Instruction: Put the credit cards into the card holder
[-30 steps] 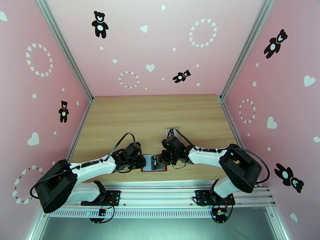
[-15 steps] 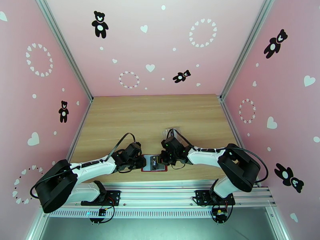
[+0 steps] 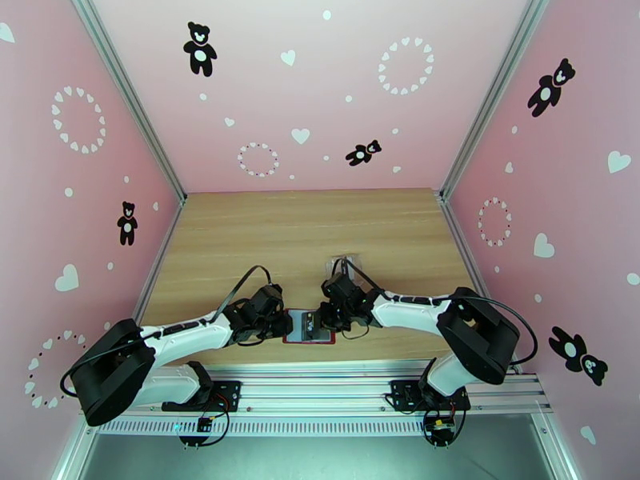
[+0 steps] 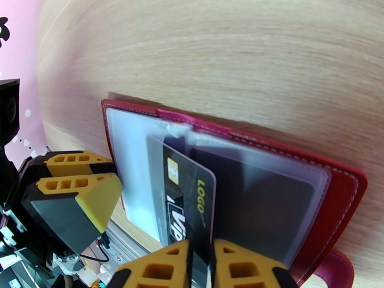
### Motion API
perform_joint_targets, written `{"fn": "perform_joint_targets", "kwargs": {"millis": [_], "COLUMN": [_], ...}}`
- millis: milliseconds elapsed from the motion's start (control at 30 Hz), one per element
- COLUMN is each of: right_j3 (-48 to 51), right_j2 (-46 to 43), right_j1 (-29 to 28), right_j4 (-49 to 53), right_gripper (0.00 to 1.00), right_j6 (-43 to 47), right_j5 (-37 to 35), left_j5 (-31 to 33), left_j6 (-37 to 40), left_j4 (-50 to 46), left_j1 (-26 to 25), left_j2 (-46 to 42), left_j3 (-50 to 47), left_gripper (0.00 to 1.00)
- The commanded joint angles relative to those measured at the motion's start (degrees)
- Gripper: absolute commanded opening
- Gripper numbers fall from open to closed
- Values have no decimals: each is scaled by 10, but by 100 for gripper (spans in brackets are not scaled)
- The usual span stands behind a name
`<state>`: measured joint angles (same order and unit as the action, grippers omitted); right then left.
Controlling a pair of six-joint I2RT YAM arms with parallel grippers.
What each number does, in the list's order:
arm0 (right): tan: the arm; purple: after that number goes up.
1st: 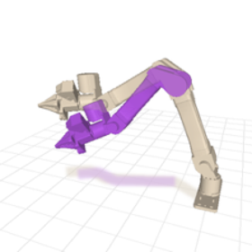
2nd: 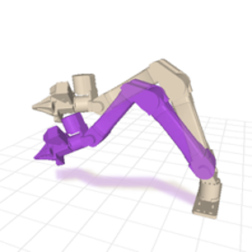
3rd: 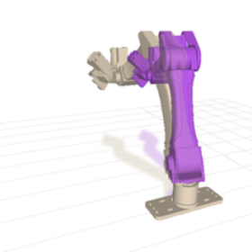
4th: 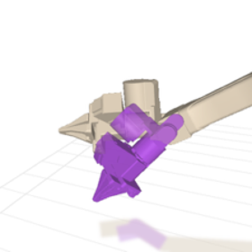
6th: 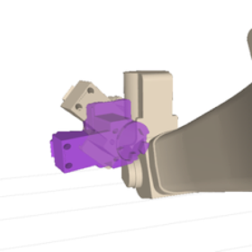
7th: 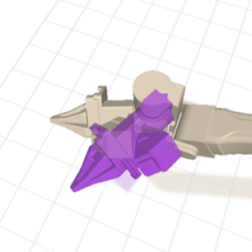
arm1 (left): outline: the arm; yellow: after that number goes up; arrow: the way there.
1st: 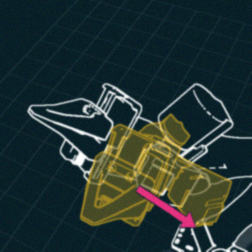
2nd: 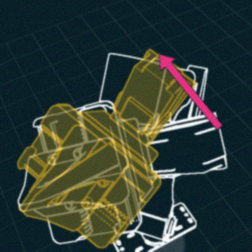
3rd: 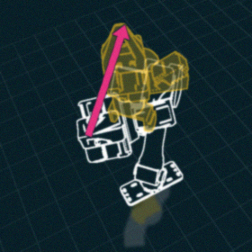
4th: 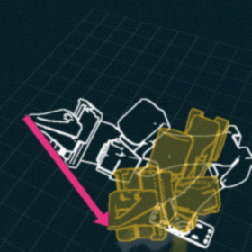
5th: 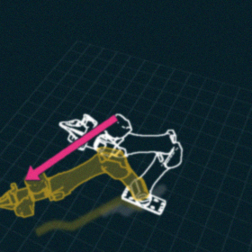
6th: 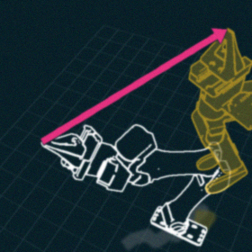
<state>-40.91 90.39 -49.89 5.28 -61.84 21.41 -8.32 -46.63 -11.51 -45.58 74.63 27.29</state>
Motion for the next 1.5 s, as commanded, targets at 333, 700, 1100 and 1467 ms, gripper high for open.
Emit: {"fn": "perform_joint_targets", "kwargs": {"millis": [333,700,1100,1467], "right_j3": [-27,-22,13,35], "right_j2": [32,28,4,2], "right_j1": [-20,-23,-22,-23], "right_j4": [9,9,-21,-52], "right_gripper": [16,7,0,0], "right_j6": [-6,-14,-50,-74], "right_j5": [-17,-38,-71,-73], "left_j5": [-3,-4,-1,-12], "left_j6": [-6,-6,-11,-21], "left_j4": [2,6,2,16], "left_j1": [-7,-7,-7,-12], "left_j2": [4,8,-5,-10], "left_j3": [-15,-17,-21,-22], "left_gripper": [24,24,24,24]}}
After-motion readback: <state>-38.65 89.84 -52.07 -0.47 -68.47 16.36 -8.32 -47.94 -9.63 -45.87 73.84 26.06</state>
